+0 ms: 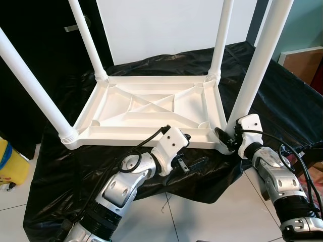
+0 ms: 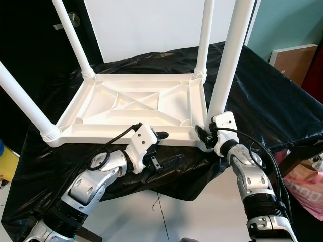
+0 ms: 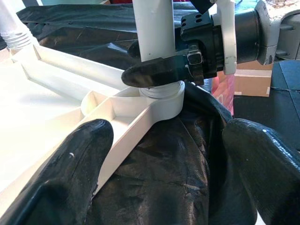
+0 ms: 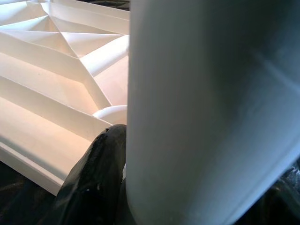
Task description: Building children table
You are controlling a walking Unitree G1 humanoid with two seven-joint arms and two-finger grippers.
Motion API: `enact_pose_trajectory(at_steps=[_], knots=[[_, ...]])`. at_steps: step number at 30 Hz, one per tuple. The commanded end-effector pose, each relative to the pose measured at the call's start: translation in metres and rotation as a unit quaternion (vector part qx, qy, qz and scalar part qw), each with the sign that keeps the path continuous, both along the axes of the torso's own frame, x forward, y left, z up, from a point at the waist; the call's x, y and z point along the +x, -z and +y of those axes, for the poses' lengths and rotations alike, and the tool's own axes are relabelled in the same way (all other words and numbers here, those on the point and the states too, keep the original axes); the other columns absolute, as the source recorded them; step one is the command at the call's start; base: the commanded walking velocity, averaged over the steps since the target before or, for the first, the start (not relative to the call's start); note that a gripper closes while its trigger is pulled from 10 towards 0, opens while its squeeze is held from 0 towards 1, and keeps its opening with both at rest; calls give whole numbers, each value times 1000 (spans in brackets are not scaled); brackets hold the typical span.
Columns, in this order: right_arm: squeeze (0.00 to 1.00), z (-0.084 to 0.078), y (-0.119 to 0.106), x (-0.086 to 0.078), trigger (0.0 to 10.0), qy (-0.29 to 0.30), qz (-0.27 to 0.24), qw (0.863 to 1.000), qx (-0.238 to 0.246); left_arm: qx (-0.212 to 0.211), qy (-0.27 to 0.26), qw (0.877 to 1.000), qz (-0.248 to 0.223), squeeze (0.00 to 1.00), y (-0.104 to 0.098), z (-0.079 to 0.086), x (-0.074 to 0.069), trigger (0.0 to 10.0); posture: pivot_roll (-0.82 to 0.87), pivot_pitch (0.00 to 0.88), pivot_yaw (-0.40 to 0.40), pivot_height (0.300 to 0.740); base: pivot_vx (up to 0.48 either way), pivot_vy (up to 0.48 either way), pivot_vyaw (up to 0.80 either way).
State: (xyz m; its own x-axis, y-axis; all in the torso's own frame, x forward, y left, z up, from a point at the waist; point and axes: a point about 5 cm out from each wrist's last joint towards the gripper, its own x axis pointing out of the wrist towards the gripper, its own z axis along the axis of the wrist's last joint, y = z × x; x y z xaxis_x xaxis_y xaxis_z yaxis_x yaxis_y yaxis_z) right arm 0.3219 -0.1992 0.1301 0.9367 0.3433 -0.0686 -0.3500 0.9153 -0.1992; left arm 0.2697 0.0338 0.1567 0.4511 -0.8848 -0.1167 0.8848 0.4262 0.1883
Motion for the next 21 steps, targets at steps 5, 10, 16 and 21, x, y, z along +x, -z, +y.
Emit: enact_pose_trajectory(at_steps=[5, 10, 16, 21], knots=[[0, 11, 12, -3, 10000, 27, 20, 999, 19, 5, -1, 1000, -3, 0, -1, 2, 0, 10000, -177, 49, 22, 740, 0, 0, 0], [0, 13, 14, -5, 10000, 63, 19, 997, 30, 5, 0, 1000, -2, 0, -1, 2, -1, 10000, -177, 52, 22, 740, 0, 0, 0], [0, 13, 18, -6, 10000, 137, 24, 989, 55, 5, 1, 1000, 0, 0, 0, 2, -1, 10000, -182, 58, 22, 740, 0, 0, 0], [0, 21, 22, -10, 10000, 212, 22, 975, 70, 5, 3, 1000, 2, 0, 1, 1, -3, 10000, -185, 61, 21, 740, 0, 0, 0]])
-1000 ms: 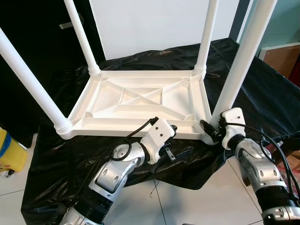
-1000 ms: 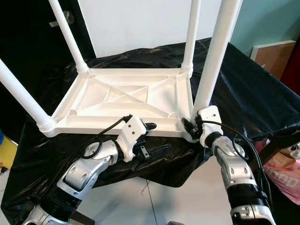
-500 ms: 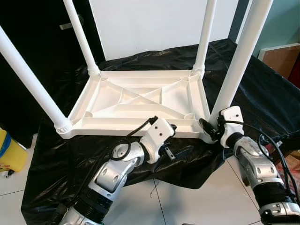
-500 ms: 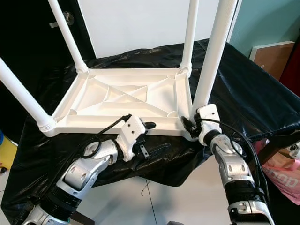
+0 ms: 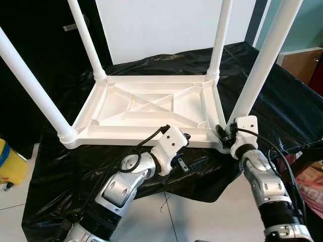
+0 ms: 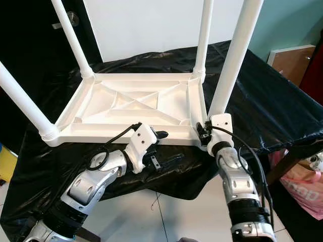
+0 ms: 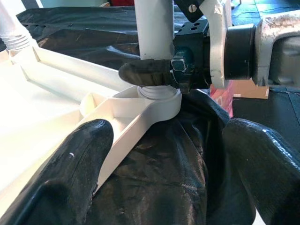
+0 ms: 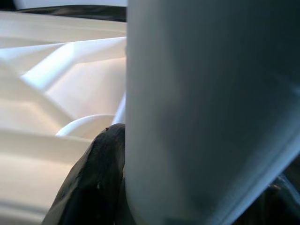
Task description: Building children table
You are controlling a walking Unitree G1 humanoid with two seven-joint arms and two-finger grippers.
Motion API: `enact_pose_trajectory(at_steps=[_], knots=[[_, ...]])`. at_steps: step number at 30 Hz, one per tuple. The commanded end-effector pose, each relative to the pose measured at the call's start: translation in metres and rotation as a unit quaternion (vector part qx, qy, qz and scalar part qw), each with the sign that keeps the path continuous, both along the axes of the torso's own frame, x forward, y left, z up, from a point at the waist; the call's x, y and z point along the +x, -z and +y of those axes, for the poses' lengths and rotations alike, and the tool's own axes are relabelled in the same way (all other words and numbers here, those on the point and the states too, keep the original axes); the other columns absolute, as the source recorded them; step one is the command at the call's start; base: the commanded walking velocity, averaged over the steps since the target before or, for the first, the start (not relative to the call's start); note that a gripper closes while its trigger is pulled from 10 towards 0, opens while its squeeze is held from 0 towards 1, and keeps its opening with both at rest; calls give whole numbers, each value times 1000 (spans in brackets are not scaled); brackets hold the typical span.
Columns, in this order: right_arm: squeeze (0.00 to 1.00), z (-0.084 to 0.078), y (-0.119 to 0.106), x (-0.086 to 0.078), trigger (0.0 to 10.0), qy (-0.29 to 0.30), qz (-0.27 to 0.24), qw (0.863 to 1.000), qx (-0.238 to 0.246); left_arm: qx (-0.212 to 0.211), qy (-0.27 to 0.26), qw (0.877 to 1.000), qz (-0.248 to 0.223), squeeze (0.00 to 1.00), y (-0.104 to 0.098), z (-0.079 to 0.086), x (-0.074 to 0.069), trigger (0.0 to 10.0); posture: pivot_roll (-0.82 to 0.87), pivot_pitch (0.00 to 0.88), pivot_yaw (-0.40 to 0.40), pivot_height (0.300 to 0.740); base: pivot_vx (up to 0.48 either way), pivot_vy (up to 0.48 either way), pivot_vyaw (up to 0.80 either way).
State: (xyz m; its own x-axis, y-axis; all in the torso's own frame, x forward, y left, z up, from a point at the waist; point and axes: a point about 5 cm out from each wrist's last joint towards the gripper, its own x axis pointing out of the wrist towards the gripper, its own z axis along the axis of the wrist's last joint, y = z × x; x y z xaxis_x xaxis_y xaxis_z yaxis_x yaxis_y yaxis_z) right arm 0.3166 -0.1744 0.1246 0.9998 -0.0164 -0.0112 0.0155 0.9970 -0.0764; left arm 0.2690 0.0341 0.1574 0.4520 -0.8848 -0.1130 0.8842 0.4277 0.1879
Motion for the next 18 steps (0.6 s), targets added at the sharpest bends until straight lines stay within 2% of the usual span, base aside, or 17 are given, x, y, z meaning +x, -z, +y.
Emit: enact_pose_trajectory(at_steps=[1, 2, 6, 10, 18], knots=[[0, -2, 18, -6, 10000, 44, 41, 998, 14, 7, 4, 1000, 3, 0, 2, 0, -2, 10000, -185, 61, 21, 740, 0, 0, 0], [0, 0, 19, -8, 10000, 66, 41, 997, 19, 6, 4, 1000, 4, 0, 2, 0, -2, 10000, -183, 61, 19, 740, 0, 0, 0], [0, 5, 21, -11, 10000, 89, 40, 995, 26, 6, 4, 1000, 4, 0, 1, 0, -2, 10000, -182, 62, 20, 740, 0, 0, 0], [0, 23, 21, -15, 10000, 98, 35, 993, 50, 6, 4, 1000, 4, 0, 1, 1, -2, 10000, -184, 61, 28, 740, 0, 0, 0], [0, 25, 17, -15, 10000, 104, 30, 993, 53, 8, 9, 1000, 3, 0, 1, 1, -1, 10000, -195, 58, 35, 740, 0, 0, 0]])
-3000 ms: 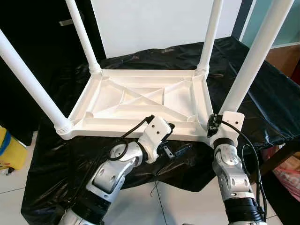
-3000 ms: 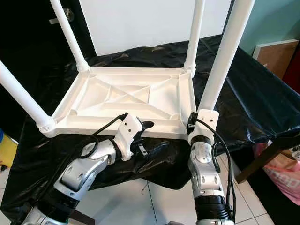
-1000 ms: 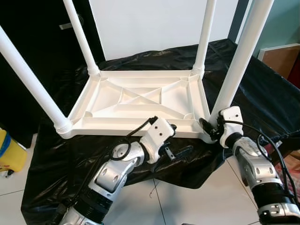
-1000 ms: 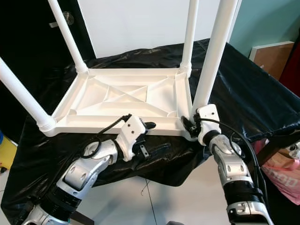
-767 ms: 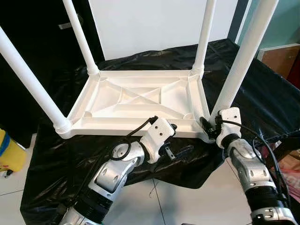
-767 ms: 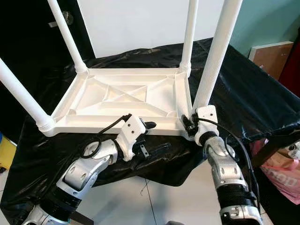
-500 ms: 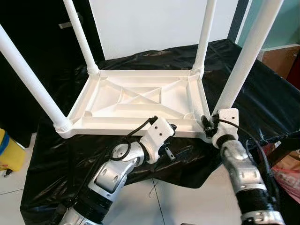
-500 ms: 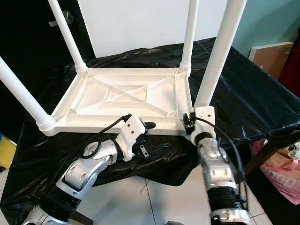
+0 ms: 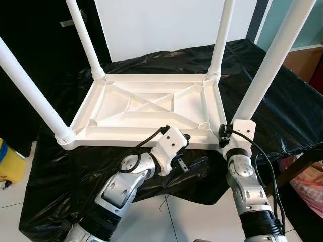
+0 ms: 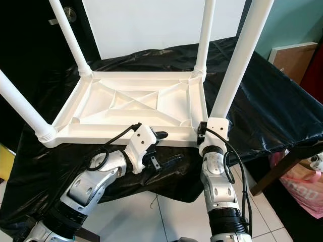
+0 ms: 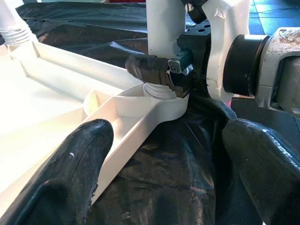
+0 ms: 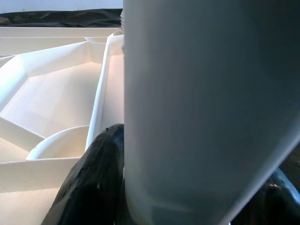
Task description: Building children table
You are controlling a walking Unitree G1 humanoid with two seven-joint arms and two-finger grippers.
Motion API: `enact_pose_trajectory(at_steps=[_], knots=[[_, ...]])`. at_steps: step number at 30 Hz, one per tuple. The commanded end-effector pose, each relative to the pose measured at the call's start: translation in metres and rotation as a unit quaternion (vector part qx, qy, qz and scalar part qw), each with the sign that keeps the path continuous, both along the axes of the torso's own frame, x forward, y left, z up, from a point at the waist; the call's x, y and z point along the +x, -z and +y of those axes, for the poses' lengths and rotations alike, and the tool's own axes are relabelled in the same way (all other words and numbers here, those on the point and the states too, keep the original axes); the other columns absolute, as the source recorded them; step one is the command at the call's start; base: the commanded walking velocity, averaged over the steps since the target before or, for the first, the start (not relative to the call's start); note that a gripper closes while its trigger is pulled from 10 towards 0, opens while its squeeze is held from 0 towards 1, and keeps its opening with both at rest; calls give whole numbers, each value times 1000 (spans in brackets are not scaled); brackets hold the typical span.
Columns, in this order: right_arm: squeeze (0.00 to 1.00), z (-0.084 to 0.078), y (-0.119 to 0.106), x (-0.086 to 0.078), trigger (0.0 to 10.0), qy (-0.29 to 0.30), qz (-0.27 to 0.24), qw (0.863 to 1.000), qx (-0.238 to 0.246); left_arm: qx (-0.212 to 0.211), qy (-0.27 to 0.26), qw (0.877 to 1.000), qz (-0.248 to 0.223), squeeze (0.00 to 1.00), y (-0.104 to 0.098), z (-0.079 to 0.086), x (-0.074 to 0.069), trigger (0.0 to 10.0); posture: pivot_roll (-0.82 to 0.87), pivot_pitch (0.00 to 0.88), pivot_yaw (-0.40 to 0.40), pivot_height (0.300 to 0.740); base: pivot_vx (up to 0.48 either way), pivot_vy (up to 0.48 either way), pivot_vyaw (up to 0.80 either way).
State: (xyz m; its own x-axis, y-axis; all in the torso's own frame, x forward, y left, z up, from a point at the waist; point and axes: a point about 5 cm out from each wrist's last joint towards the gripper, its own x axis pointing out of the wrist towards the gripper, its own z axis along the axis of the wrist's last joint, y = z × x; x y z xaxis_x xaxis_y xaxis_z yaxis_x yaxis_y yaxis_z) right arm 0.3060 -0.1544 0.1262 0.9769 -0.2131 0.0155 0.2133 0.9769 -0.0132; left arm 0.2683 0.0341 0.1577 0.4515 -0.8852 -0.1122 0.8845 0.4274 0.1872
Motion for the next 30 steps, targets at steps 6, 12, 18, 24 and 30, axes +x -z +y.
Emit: enact_pose_trajectory(at_steps=[6, 12, 18, 24, 30], knots=[[0, 5, 13, -4, 10000, 5, 31, 999, 26, 10, 11, 1000, 2, 0, 1, 0, 0, 10000, -201, 55, 35, 740, 0, 0, 0], [1000, 4, 6, -4, 10000, -9, 8, 1000, 25, 9, 11, 1000, 0, 0, 0, -1, 1, 10000, -199, 53, 33, 740, 0, 0, 0], [1000, -10, -1, -6, 10000, -58, -13, 998, 9, 8, 8, 1000, -1, 0, 0, 0, 1, 10000, -194, 52, 29, 740, 0, 0, 0], [0, -28, -7, -4, 10000, -165, -28, 986, -27, 7, 6, 1000, -2, 0, -1, 0, 2, 10000, -195, 52, 32, 740, 0, 0, 0], [0, -31, -12, 3, 10000, -234, -30, 971, -47, 8, 6, 1000, -3, 0, -1, 1, 3, 10000, -194, 52, 35, 740, 0, 0, 0]])
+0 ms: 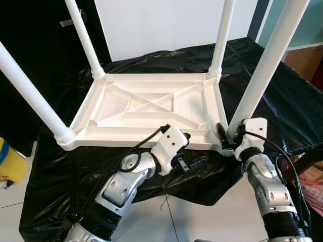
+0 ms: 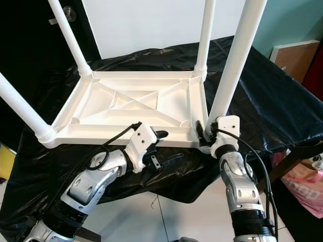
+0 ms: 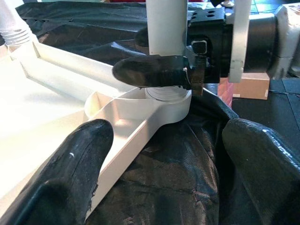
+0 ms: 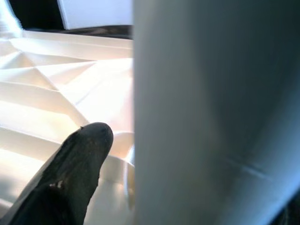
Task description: Building children table
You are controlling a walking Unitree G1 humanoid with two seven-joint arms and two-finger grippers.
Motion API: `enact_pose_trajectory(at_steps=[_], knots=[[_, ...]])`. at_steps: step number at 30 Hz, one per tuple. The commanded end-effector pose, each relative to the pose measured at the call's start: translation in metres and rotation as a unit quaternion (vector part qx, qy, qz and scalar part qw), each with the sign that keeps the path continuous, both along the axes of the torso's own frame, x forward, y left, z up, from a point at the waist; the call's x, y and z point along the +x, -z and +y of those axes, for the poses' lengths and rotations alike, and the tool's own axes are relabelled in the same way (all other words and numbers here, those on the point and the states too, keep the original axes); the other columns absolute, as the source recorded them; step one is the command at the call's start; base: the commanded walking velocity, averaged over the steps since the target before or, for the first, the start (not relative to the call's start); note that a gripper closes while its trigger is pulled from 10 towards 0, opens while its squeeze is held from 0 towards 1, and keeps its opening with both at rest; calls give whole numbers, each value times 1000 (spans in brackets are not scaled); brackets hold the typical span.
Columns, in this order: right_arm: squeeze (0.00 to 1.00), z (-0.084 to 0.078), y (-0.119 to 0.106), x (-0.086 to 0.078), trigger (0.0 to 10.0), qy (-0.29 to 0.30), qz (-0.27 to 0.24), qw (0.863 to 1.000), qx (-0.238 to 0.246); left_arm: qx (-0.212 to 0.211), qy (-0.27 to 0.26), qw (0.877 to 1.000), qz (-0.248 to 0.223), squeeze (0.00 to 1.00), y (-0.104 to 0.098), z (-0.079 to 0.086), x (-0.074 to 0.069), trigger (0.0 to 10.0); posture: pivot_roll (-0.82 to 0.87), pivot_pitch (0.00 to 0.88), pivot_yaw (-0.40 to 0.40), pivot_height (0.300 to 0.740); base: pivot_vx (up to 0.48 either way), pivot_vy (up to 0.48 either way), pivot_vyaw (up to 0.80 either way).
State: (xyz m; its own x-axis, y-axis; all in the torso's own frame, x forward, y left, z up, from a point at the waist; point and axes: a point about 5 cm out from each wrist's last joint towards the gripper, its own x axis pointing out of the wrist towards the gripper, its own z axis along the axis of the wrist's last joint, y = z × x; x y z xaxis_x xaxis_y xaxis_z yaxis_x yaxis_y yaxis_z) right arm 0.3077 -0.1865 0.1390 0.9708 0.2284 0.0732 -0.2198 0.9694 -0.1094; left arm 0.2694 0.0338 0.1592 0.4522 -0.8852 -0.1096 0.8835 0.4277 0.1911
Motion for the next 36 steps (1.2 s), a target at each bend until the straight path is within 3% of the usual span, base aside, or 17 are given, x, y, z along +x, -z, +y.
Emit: enact_pose_trajectory(at_steps=[1, 8, 9, 21, 23, 27, 28, 36], knots=[[0, 2, 0, 3, 10000, -34, 2, 999, -7, 9, 6, 1000, -1, 0, 0, 2, 2, 10000, -193, 50, 37, 740, 0, 0, 0], [0, 6, 1, 6, 10000, -76, 11, 997, -18, 10, 7, 1000, 0, 0, 0, 2, 2, 10000, -192, 49, 39, 740, 0, 0, 0], [0, 8, 5, 6, 0, -77, 18, 997, -21, 10, 7, 1000, -1, 0, 0, 2, 2, 10000, -186, 46, 35, 740, 0, 0, 0], [0, 4, 20, 5, 0, -64, 43, 997, -28, 12, 12, 1000, 2, 0, 2, 2, -2, 10000, -190, 47, 48, 740, 0, 0, 0], [0, 3, 20, 4, 10000, -49, 42, 998, -18, 13, 13, 1000, 3, 0, 2, 2, -2, 10000, -191, 47, 51, 740, 0, 0, 0], [0, 2, 19, 4, 10000, -33, 40, 999, -8, 14, 14, 1000, 3, 0, 2, 2, -2, 10000, -192, 47, 51, 740, 0, 0, 0], [0, 2, 18, 3, 10000, -2, 37, 999, 3, 16, 17, 1000, 3, 0, 3, 2, -2, 10000, -196, 44, 54, 740, 0, 0, 0], [0, 3, 21, -1, 10000, 71, 38, 996, 25, 16, 22, 1000, 3, 0, 3, 0, -3, 10000, -206, 35, 55, 740, 0, 0, 0]])
